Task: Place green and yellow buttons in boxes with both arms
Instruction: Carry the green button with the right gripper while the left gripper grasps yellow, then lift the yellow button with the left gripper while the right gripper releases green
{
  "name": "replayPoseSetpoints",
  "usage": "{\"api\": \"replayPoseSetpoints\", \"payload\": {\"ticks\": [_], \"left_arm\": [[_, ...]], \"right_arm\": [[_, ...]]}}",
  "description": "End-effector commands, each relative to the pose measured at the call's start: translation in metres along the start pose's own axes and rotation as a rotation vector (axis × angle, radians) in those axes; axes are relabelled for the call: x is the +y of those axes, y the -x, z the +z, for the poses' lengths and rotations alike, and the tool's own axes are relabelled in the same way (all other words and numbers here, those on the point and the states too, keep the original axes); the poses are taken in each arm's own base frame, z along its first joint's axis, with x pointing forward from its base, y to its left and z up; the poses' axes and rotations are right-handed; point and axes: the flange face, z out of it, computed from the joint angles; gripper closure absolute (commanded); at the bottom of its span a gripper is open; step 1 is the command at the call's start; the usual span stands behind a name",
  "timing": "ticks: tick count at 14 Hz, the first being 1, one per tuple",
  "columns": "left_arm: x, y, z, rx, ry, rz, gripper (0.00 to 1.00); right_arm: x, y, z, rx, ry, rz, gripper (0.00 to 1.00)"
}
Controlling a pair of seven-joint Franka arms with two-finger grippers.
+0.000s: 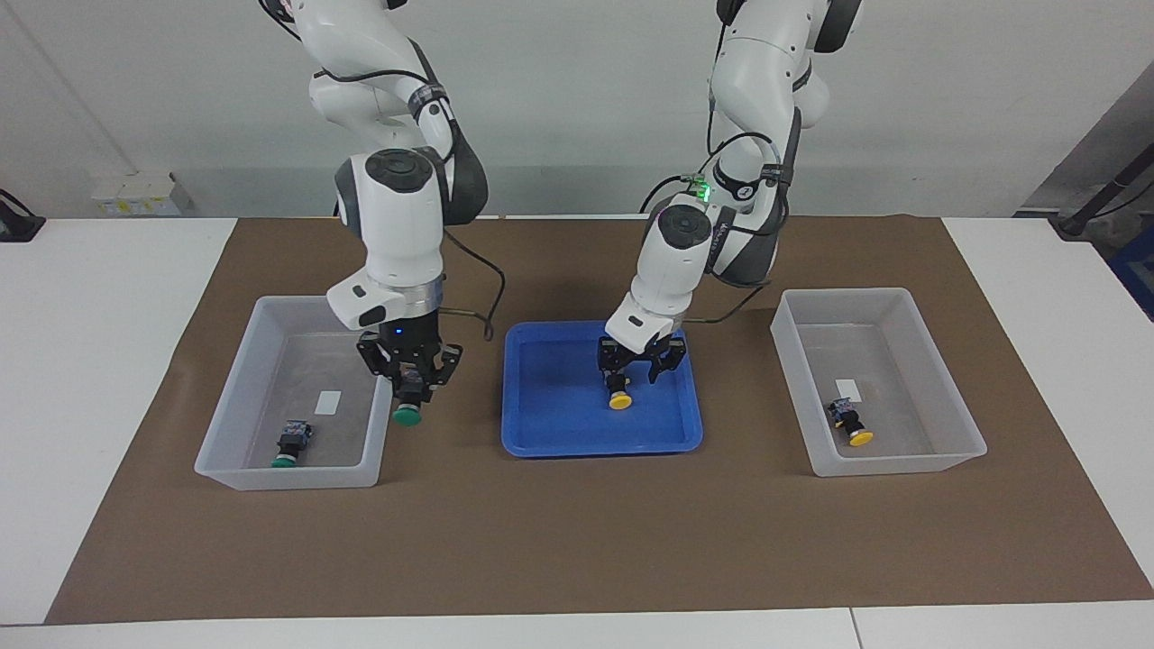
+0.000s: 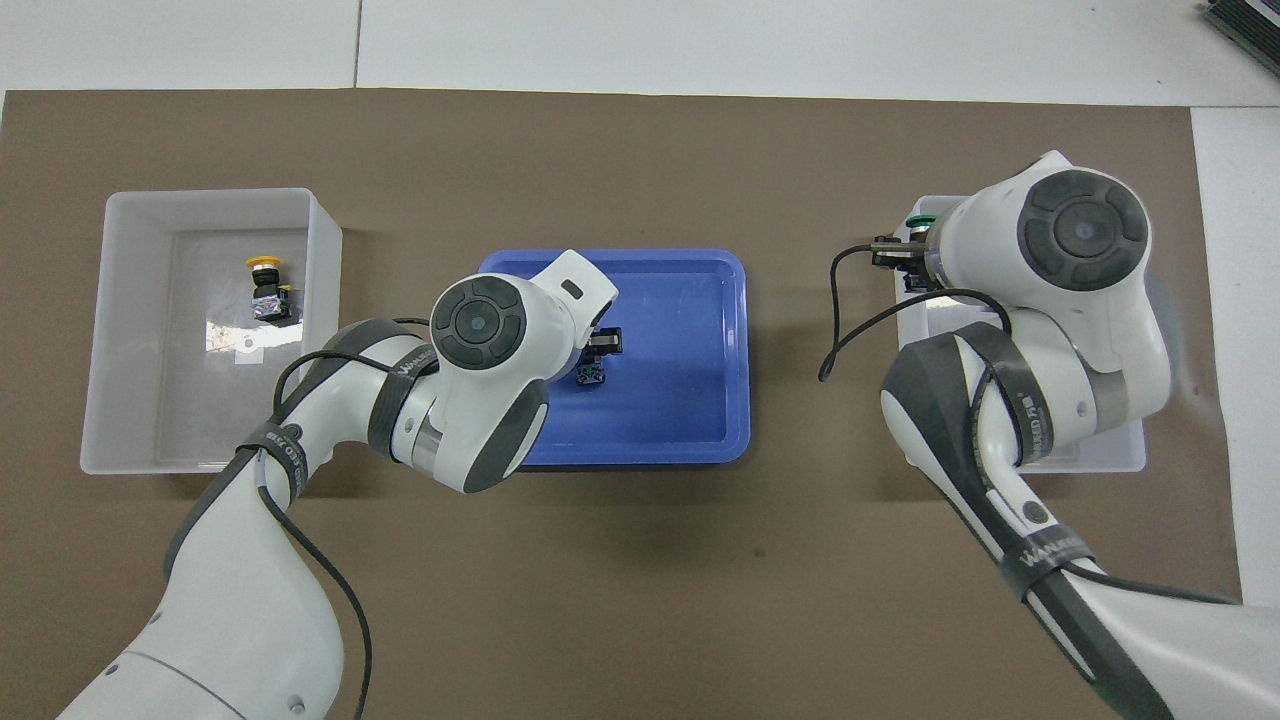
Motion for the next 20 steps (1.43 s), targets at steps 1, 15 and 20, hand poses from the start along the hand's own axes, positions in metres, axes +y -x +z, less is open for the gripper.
{"api": "replayPoseSetpoints", "payload": {"ticks": [1,15,20], "left_arm": [[0.001,0.004,0.006,0.011,0.010,-0.011,0.28],[-0.013,-0.016,-0.009,-0.048,-0.027,-0.031,1.00],[-0.049,-0.047,-0.048,-0.046,-0.042,-0.085,1.00]], "right_arm": [[0.041,0.001,0.010,0.002,-0.054,-0.024,1.00],[0.080,0.005,0.100,0.016,-0.109,-0.051,1.00],[0.075,0.004,0.121,0.044,-0.120,-0.054,1.00]]}}
